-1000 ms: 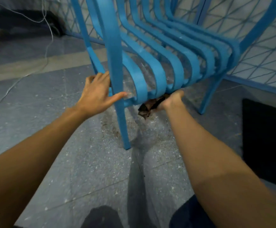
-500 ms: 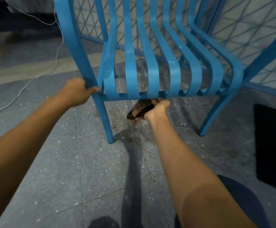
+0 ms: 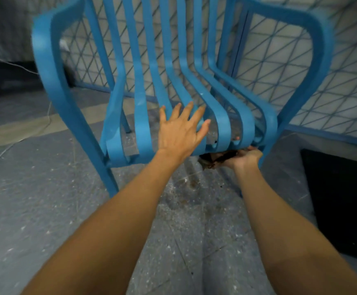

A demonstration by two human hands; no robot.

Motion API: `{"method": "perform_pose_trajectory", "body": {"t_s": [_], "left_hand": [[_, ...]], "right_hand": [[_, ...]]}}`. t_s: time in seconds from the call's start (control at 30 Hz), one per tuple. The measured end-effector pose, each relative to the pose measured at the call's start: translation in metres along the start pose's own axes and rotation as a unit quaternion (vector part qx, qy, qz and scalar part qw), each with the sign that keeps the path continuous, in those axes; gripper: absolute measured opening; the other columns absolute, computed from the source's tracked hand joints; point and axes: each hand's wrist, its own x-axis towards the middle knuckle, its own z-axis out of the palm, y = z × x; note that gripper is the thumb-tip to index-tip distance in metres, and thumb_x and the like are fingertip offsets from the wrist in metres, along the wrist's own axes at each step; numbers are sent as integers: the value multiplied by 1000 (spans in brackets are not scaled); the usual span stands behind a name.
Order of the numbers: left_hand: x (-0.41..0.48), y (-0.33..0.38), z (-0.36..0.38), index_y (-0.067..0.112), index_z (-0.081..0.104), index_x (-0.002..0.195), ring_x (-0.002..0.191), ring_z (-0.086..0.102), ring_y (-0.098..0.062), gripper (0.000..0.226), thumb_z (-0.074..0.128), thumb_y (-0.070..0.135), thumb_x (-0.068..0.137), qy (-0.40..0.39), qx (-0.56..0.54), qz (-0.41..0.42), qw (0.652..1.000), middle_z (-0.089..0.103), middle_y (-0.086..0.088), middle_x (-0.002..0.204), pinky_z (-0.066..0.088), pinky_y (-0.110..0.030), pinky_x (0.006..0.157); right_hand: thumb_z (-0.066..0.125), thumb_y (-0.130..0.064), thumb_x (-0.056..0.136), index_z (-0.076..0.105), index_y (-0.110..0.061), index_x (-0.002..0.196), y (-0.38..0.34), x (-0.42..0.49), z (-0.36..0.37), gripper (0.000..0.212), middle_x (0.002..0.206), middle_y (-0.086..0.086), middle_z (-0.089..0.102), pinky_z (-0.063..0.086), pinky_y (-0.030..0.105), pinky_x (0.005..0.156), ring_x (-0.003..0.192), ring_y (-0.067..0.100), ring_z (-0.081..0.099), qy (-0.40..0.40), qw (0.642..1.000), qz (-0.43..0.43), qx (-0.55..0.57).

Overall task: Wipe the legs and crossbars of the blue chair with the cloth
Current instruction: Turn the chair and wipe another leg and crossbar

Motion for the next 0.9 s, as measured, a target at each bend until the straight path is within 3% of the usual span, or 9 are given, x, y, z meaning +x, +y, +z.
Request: {"method": "perform_pose_trajectory", "body": {"t_s": [0.23, 0.43, 0.67, 0.83, 0.9], "left_hand": [[2, -30, 2, 26, 55, 127, 116, 58, -26, 49, 29, 51, 95, 55, 4, 38, 998, 58, 0, 134, 34, -57, 99], [4, -83, -5, 29, 54, 130, 113, 60, -22, 47, 29, 48, 95, 65, -7, 99, 993, 56, 5, 136, 35, -49, 101], [11, -115, -11, 32, 47, 137, 117, 58, -18, 47, 27, 49, 97, 39, -29, 165, 985, 52, 8, 139, 37, -44, 102], [12, -122, -9, 29, 46, 138, 116, 58, -22, 50, 24, 48, 97, 37, -45, 206, 977, 54, 3, 137, 37, -43, 99], [10, -117, -6, 30, 45, 138, 117, 57, -22, 50, 23, 48, 97, 43, -44, 199, 978, 54, 4, 138, 33, -42, 101]], "right_hand": [[28, -35, 88, 52, -7, 133, 15, -7, 3, 58, 135, 28, 49, 27, 68, 105, 124, 47, 45, -13, 999, 31, 13], [43, -16, 63, 54, -9, 132, 56, -19, -2, 70, 131, 23, 57, 28, 58, 110, 123, 40, 50, 25, 998, -6, 56], [40, -12, 68, 60, -10, 115, 84, -31, -6, 52, 126, 18, 59, 34, 52, 108, 116, 33, 54, 6, 991, -42, 127], [44, -14, 58, 61, -12, 83, 96, -52, -17, 31, 94, 13, 61, 34, 48, 110, 101, 30, 53, -15, 988, -75, 133], [45, -14, 58, 60, -13, 80, 93, -56, -22, 26, 94, 12, 60, 36, 45, 109, 99, 29, 53, 6, 992, -74, 99]]}}
